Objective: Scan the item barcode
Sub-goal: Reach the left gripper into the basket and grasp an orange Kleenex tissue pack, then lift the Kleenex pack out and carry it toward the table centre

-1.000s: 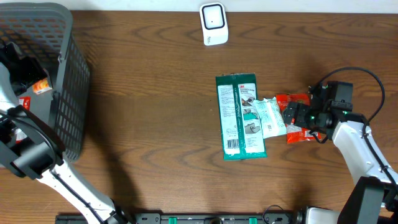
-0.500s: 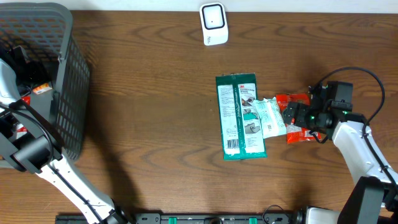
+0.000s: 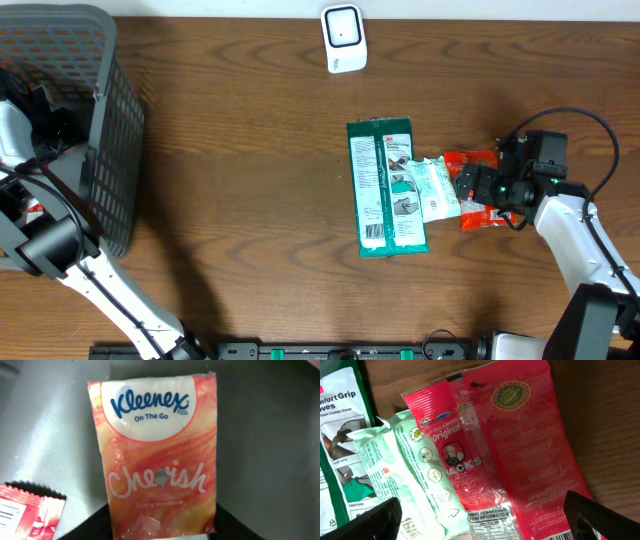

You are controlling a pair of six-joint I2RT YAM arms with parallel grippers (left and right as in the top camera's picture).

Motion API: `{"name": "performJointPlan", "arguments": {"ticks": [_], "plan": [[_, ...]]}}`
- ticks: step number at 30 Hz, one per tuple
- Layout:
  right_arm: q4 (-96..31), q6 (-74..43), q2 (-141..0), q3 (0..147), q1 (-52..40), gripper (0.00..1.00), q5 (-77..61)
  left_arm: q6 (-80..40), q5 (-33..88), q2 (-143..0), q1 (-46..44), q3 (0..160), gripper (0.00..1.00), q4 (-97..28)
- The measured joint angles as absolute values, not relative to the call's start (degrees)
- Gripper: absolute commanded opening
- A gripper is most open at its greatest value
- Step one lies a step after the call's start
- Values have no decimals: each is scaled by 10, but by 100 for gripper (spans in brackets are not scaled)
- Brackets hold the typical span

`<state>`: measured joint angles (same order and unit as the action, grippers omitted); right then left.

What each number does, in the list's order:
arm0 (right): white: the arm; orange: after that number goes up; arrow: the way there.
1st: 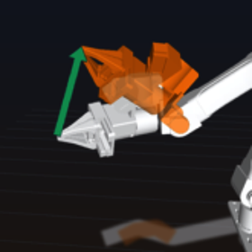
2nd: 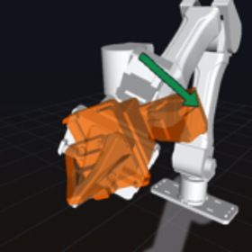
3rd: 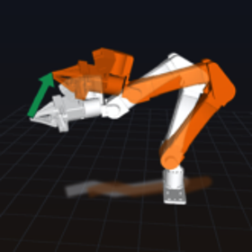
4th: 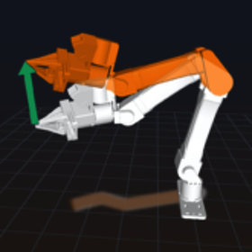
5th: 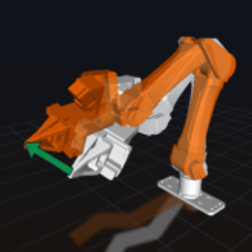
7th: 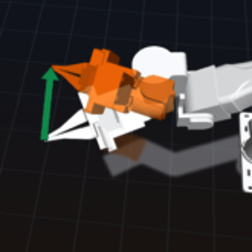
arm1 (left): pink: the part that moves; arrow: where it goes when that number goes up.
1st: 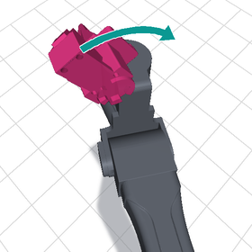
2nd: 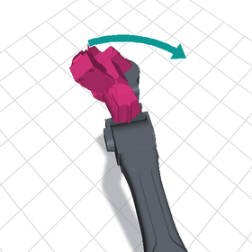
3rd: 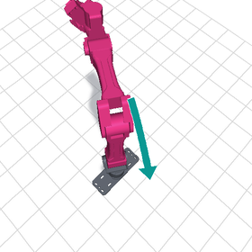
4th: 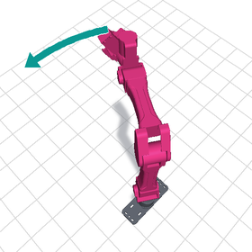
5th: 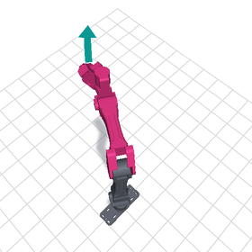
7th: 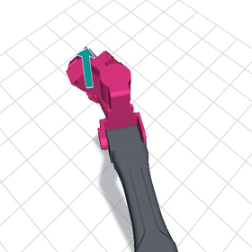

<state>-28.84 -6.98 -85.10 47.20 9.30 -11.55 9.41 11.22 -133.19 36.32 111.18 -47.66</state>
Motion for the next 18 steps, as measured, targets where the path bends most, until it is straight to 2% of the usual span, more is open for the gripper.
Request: {"name": "performJointPlan", "arguments": {"ticks": [10, 14, 18], "plan": [[-288, -70, -851, 472, 93, 99, -116, 85, 112, -1318, 363, 1111, 45, -471], [-288, -70, -851, 472, 93, 99, -116, 54, 111, -1251, 363, 1108, 45, -477], [-288, -70, -851, 472, 93, 99, -116, 3, 109, -1115, 362, 1106, 45, -488]]}}
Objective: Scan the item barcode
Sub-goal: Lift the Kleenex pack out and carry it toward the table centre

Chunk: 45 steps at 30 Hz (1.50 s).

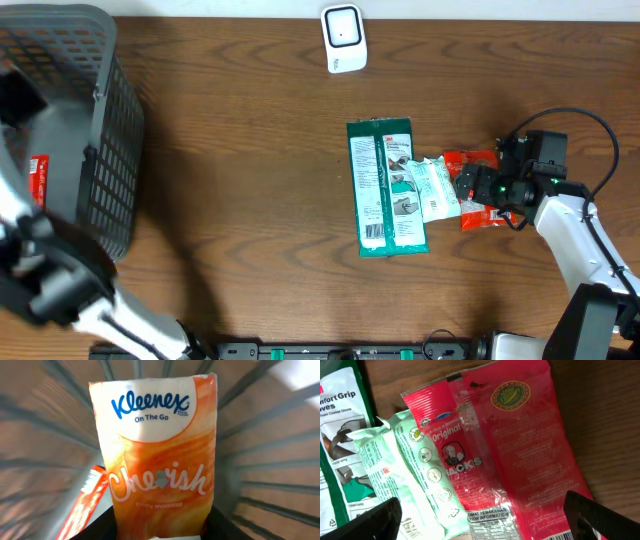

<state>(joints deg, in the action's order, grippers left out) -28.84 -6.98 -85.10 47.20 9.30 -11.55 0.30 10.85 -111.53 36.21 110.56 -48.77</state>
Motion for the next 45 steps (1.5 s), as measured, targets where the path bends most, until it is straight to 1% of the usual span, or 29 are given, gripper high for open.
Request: {"name": "performJointPlan", "arguments": {"ticks": [3, 4, 5, 7, 9, 10, 12, 14, 16, 21, 24, 28, 34, 35, 38, 40, 42, 44, 45], "plan": [[-289, -70, -851, 472, 93, 99, -116, -36, 106, -985, 353, 1106, 45, -504], [-288, -70, -851, 472, 93, 99, -116, -42, 106, -967, 349, 1106, 45, -509], [-288, -70, -851, 472, 93, 99, -116, -56, 106, -912, 334, 1106, 45, -531], [-288, -70, -851, 472, 93, 99, -115, -72, 104, -853, 299, 1107, 45, -576], [-289, -70, -851, 472, 93, 99, -115, -84, 103, -806, 246, 1107, 45, -631], [-288, -70, -851, 472, 93, 99, -115, -90, 104, -786, 204, 1107, 45, -665], [-288, -70, -851, 472, 93, 99, -116, -93, 105, -771, 137, 1107, 45, -695], [-288, -70, -851, 472, 93, 99, -116, -95, 103, -771, 65, 1092, 45, -717], [-288, -70, -851, 472, 93, 99, -115, -97, 107, -782, -41, 1024, 45, -706], [-289, -70, -851, 472, 93, 99, -116, -108, 105, -834, -192, 854, 45, -615], [-289, -70, -851, 472, 93, 99, -116, -123, 106, -888, -257, 769, 45, -560], [-289, -70, -851, 472, 93, 99, -116, -137, 106, -962, -314, 719, 45, -509], [-288, -70, -851, 472, 93, 99, -115, -145, 101, -1065, -347, 716, 46, -460], [-289, -70, -851, 472, 93, 99, -115, -146, 101, -1074, -348, 716, 50, -455], [-288, -70, -851, 472, 93, 99, -115, -152, 99, -1093, -348, 716, 70, -442], [-288, -70, -851, 472, 93, 99, -115, -153, 99, -1093, -348, 716, 74, -440], [-288, -70, -851, 472, 93, 99, -116, -150, 99, -1093, -346, 716, 76, -442], [-288, -70, -851, 472, 93, 99, -116, -145, 99, -1093, -337, 724, 84, -460], [-288, -70, -851, 472, 93, 99, -115, -144, 99, -1092, -331, 730, 84, -467]]}}
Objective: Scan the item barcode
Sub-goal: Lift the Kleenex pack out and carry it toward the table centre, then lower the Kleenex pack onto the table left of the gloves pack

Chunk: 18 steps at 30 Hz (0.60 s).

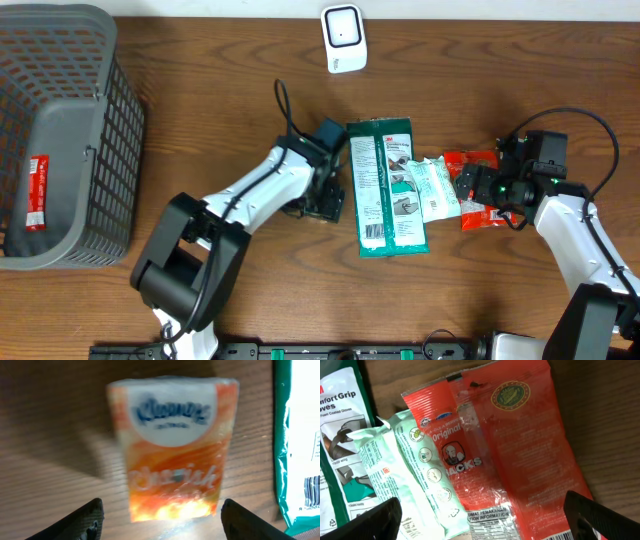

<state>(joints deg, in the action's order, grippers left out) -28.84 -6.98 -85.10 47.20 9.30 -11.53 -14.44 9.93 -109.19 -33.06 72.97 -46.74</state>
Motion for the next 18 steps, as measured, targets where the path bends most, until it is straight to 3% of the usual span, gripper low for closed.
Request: {"name": "performJointPlan", "arguments": {"ticks": [4, 9, 13, 15, 18], "plan": [[-288, -70, -851, 472, 93, 99, -115, -124, 137, -1072, -283, 764, 82, -477], [-288, -70, -851, 472, 93, 99, -115, -55, 244, -1049, -218, 771, 60, -479], [-289, -70, -851, 472, 93, 99, -115, -30, 271, -1054, -211, 760, 58, -456], [-288, -70, -851, 472, 93, 99, -115, -25, 280, -1066, -213, 744, 50, -435], [-288, -70, -851, 472, 93, 99, -115, -18, 282, -1088, -213, 730, 48, -424]]}}
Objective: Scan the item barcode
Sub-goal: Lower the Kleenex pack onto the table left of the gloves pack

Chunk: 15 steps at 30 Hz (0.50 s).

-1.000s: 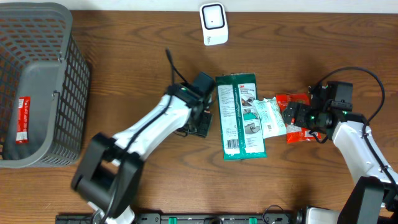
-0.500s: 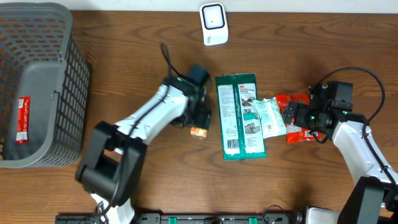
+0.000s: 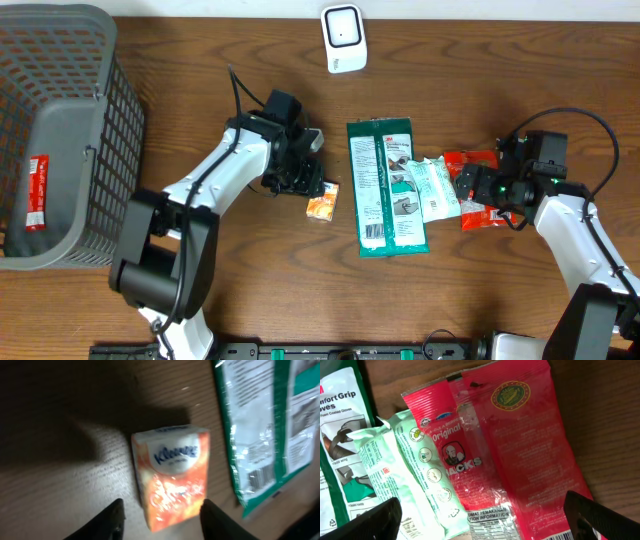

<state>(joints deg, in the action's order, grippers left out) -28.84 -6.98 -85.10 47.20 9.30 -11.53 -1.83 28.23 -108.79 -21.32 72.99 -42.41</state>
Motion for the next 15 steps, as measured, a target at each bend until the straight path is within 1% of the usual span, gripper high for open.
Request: {"name": "performJointPlan", "arguments": {"ticks": [5, 6, 10, 14, 15], "plan": [[-288, -70, -851, 472, 93, 99, -115, -15, 284, -1116, -213, 728, 47, -416], [-288, -70, -851, 472, 93, 99, -115, -15, 284, -1119, -213, 728, 44, -415], [-288, -70, -851, 472, 93, 99, -116, -15, 292, -1147, -213, 728, 38, -409], [-288, -70, -851, 472, 93, 99, -115, -12, 309, -1149, -213, 728, 15, -408], [-288, -70, -851, 472, 93, 99, -116, -13, 310, -1149, -214, 728, 12, -409]]}}
